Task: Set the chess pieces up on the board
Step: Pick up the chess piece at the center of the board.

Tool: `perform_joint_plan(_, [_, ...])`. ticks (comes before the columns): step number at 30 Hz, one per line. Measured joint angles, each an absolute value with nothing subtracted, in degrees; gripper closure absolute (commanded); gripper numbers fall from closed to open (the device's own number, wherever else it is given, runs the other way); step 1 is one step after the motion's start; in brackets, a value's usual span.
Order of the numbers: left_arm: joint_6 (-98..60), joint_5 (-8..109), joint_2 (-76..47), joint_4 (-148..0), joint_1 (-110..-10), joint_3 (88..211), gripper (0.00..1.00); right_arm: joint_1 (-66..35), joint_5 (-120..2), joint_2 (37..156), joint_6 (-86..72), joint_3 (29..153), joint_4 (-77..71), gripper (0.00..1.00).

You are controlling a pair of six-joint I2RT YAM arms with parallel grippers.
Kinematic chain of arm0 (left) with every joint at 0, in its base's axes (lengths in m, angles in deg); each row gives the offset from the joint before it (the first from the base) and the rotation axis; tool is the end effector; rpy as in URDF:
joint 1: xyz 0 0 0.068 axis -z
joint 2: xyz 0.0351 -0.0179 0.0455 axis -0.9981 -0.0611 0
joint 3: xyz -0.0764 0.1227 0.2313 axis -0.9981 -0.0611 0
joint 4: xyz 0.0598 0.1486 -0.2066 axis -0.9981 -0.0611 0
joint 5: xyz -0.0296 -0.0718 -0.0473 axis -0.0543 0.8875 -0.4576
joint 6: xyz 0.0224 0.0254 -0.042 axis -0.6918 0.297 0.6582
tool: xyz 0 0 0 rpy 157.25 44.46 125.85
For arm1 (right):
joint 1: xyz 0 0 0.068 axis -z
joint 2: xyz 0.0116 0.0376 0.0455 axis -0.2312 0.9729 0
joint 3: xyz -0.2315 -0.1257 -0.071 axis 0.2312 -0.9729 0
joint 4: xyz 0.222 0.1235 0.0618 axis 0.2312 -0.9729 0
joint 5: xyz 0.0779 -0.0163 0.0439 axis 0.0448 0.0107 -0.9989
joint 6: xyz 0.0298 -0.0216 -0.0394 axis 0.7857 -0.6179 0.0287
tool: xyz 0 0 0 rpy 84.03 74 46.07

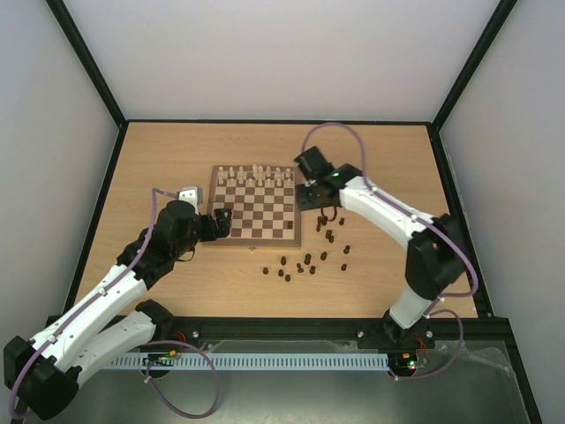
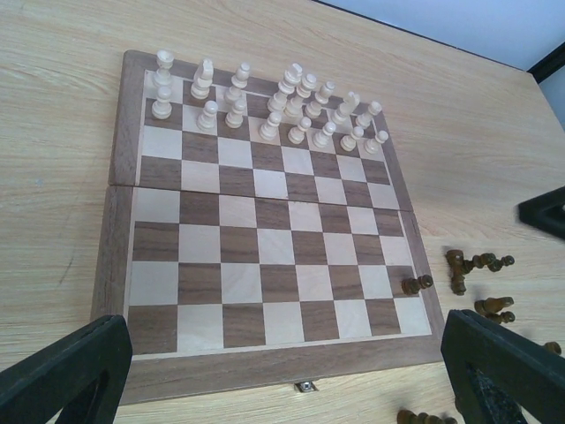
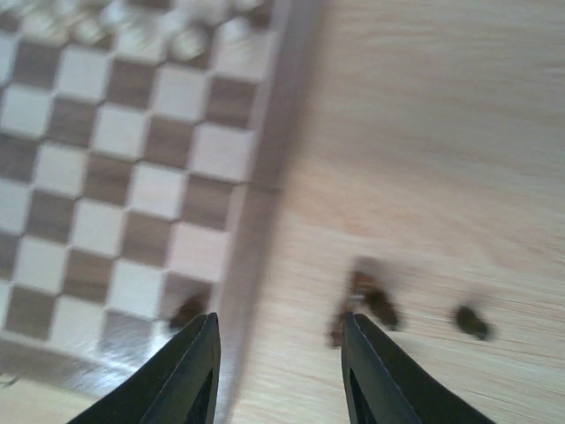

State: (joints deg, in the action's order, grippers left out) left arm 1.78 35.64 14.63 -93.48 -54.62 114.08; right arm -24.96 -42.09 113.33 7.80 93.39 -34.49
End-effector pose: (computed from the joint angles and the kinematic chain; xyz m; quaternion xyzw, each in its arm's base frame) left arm 0.1611 -0.0954 0.2709 -0.0370 0.8534 -0.2354 0.4636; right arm 0.2970 0.2274 0.2641 -0.1099 0.9357 0.0957 0.3214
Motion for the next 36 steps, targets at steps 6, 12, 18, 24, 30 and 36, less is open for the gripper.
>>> perform_joint_plan(6, [2.0,36.8,14.6,-92.9,-54.6,114.1,0.01,-14.3,-39.4,108.6,8.2,87.4,-34.4,0.62])
perform_joint_plan(12, [2.0,37.5,13.6,-91.8,-54.6,114.1,0.01,-9.7,-39.8,112.7,8.2,82.9,-34.4,0.62])
perform_joint_plan(18, [2.0,37.5,13.2,-91.7,-54.6,114.1,0.01,-9.6,-40.1,117.0,8.2,83.0,-34.1,0.66])
perform_joint_plan(24, [2.0,37.5,13.1,-91.6,-54.6,114.1,0.01,-9.4,-39.2,120.9,8.5,83.1,-33.8,0.72])
perform_joint_plan(30, [2.0,37.5,12.9,-91.4,-54.6,114.1,0.01,-8.7,-39.2,121.1,8.5,83.2,-32.9,0.82])
perform_joint_plan(36, [2.0,37.5,12.7,-91.3,-54.6,114.1,0.01,-8.4,-39.4,121.1,8.5,83.2,-32.2,0.94])
